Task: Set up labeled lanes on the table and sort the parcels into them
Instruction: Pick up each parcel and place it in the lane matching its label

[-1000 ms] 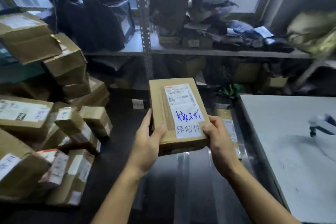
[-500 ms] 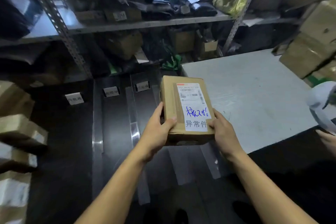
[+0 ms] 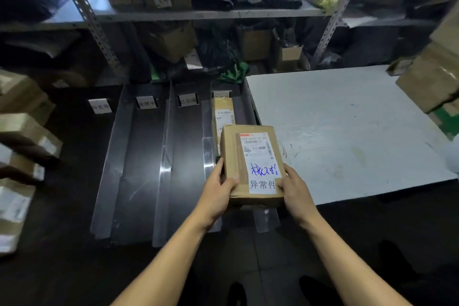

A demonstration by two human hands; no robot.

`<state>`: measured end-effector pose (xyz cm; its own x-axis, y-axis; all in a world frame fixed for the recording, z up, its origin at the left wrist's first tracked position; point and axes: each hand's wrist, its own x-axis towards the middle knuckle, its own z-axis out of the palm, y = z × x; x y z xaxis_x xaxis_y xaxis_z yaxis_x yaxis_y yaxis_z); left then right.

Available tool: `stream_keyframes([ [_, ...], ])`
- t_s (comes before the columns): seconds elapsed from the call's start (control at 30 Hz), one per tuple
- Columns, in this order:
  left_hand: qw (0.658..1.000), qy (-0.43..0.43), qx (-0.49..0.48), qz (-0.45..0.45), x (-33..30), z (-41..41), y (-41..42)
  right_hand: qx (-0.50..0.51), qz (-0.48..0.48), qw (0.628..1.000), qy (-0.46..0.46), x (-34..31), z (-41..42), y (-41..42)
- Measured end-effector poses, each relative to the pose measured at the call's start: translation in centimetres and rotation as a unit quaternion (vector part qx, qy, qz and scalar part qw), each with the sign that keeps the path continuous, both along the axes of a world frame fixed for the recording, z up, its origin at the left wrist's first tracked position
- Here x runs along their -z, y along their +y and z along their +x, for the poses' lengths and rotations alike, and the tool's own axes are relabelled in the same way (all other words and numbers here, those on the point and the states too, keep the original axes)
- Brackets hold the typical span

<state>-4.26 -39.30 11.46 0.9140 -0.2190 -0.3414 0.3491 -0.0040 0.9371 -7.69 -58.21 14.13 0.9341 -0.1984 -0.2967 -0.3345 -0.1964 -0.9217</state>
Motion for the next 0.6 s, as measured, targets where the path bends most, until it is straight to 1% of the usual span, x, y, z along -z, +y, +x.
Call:
stream_keyframes([
  [0.23, 0.998, 0.017, -0.046, 0.035, 2.6, -1.5, -1.1, -0.042, -0.020, 0.998, 0.037, 3.7, -0.5, -1.3],
  [0.4, 0.996, 0.027, -0.025, 0.084, 3.7, -1.4, -1.5, -0.065, -0.043, 0.995, 0.057, 5.0, -0.6, -1.8],
  [0.5, 0.989, 0.000, -0.005, 0.148, 3.8, -1.2, -1.8, -0.084, -0.080, 0.993, 0.038, 5.7, -0.6, -1.7],
  [0.6, 0.964, -0.016, -0.007, 0.265, 4.2, -1.3, -1.9, -0.106, -0.133, 0.985, 0.013, 6.9, 0.1, -1.6],
])
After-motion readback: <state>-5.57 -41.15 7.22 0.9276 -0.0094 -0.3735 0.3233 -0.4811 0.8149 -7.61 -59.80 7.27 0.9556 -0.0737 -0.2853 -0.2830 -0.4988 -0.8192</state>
